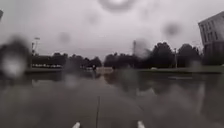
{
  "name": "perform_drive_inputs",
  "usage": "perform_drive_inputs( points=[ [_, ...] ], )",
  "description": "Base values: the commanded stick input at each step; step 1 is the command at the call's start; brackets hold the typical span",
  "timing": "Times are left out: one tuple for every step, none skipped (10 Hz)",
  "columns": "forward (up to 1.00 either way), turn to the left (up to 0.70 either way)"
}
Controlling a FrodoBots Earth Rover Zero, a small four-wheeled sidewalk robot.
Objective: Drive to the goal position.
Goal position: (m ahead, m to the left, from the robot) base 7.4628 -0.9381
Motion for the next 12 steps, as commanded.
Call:
perform_drive_inputs(
  points=[
    [0.45,0.00],
    [0.45,0.00],
    [0.45,0.00],
    [0.45,0.00],
    [0.45,0.00],
    [0.45,0.00],
    [0.45,0.00],
    [0.45,0.00],
    [0.45,0.00],
    [0.45,0.00],
    [0.45,0.00],
    [0.45,0.00]
  ],
)
